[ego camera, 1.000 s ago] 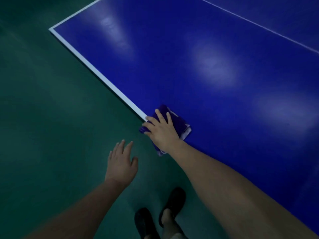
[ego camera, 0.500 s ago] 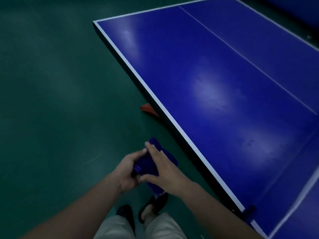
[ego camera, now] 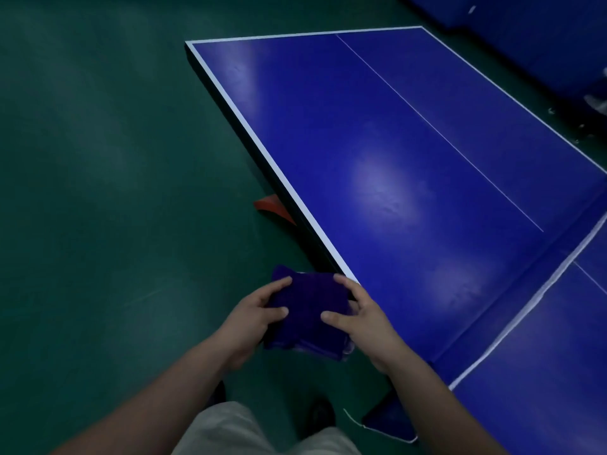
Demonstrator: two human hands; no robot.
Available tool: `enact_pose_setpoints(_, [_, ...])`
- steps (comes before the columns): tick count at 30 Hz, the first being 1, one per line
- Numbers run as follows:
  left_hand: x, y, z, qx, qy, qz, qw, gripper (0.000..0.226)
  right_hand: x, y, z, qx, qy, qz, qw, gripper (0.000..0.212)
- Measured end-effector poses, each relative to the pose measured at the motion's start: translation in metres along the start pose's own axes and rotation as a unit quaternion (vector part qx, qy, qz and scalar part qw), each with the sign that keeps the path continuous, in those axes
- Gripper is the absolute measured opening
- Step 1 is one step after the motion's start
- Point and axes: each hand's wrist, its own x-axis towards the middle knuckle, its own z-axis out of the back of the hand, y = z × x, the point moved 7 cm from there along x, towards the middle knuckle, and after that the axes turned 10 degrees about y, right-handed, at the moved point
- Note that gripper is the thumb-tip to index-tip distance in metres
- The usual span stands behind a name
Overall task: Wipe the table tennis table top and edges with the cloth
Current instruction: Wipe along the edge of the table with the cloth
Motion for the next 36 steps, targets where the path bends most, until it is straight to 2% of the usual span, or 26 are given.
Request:
enact_pose_setpoints(1, [0.001,0.003,-0.005,0.033,0.017,0.01,0.999,0.063,-0.002,0.0,0.006,-0.034,0.018,-0.004,0.999,0.067])
enact_pose_setpoints(3, [0.004,0.012,-0.017,0.136,0.042,0.033,0.989,0.083,-0.006,-0.006,0.019,-0.125,0.079,-0.035,0.988,0.076])
enact_pose_setpoints(5, [0.008,0.021,-0.033,0.271,0.028,0.043,0.961,0.099,-0.01,-0.013,0.038,-0.244,0.132,-0.062,0.959,0.095])
enact_pose_setpoints(7, [0.015,0.032,-0.053,0.343,-0.009,0.036,0.939,0.104,-0.013,-0.017,0.064,-0.324,0.147,-0.059,0.933,0.096])
enact_pose_setpoints(9, [0.021,0.047,-0.071,0.395,-0.052,0.02,0.917,0.096,-0.01,-0.018,0.09,-0.359,0.142,-0.031,0.922,0.079])
enact_pose_setpoints(11, [0.03,0.066,-0.086,0.461,-0.108,0.013,0.881,0.073,0.0,-0.02,0.116,-0.447,0.138,0.004,0.884,0.058])
enact_pose_setpoints(13, [0.038,0.081,-0.1,0.554,-0.161,0.019,0.816,0.052,0.013,-0.024,0.134,-0.489,0.167,0.024,0.856,0.041])
enact_pose_setpoints(14, [0.042,0.085,-0.106,0.58,-0.177,0.011,0.795,0.046,0.02,-0.026,0.139,-0.478,0.193,0.026,0.857,0.036])
enact_pose_setpoints(15, [0.047,0.093,-0.11,0.58,-0.183,0.008,0.794,0.042,0.026,-0.028,0.141,-0.463,0.225,0.026,0.857,0.035])
enact_pose_setpoints(16, [0.052,0.1,-0.112,0.564,-0.174,0.015,0.807,0.04,0.031,-0.029,0.143,-0.453,0.25,0.029,0.855,0.036])
enact_pose_setpoints(17, [0.058,0.109,-0.11,0.519,-0.154,0.037,0.84,0.042,0.037,-0.028,0.142,-0.45,0.27,0.039,0.85,0.038])
enact_pose_setpoints(19, [0.067,0.125,-0.108,0.328,-0.106,0.09,0.934,0.053,0.047,-0.022,0.14,-0.45,0.298,0.073,0.839,0.045])
enact_pose_setpoints(20, [0.071,0.129,-0.108,0.205,-0.094,0.098,0.969,0.057,0.051,-0.02,0.136,-0.45,0.315,0.093,0.83,0.048])
enact_pose_setpoints(21, [0.075,0.133,-0.108,0.102,-0.089,0.104,0.985,0.06,0.054,-0.018,0.13,-0.447,0.334,0.111,0.822,0.049])
enact_pose_setpoints(23, [0.09,0.146,-0.105,-0.031,-0.051,0.112,0.992,0.065,0.061,-0.019,0.121,-0.428,0.362,0.125,0.818,0.048])
enact_pose_setpoints(25, [0.101,0.157,-0.112,-0.105,0.012,0.104,0.989,0.07,0.07,-0.02,0.112,-0.409,0.375,0.13,0.822,0.047])
enact_pose_setpoints(26, [0.106,0.162,-0.114,-0.141,0.02,0.09,0.986,0.071,0.076,-0.022,0.108,-0.413,0.379,0.136,0.817,0.048])
enact_pose_setpoints(28, [0.117,0.174,-0.109,-0.206,-0.037,0.059,0.976,0.066,0.09,-0.029,0.108,-0.459,0.386,0.14,0.788,0.053])
enact_pose_setpoints(30, [0.126,0.187,-0.099,-0.24,-0.117,0.018,0.964,0.052,0.112,-0.037,0.119,-0.559,0.366,0.143,0.73,0.062])
enact_pose_setpoints(32, [0.135,0.202,-0.091,-0.233,-0.172,-0.023,0.957,0.037,0.135,-0.039,0.131,-0.67,0.31,0.189,0.648,0.062])
enact_pose_setpoints(34, [0.145,0.218,-0.085,-0.223,-0.217,-0.052,0.949,0.035,0.15,-0.047,0.139,-0.731,0.264,0.218,0.59,0.056])
enact_pose_setpoints(36, [0.155,0.229,-0.085,-0.207,-0.249,-0.072,0.943,0.044,0.159,-0.062,0.143,-0.765,0.237,0.231,0.551,0.061])
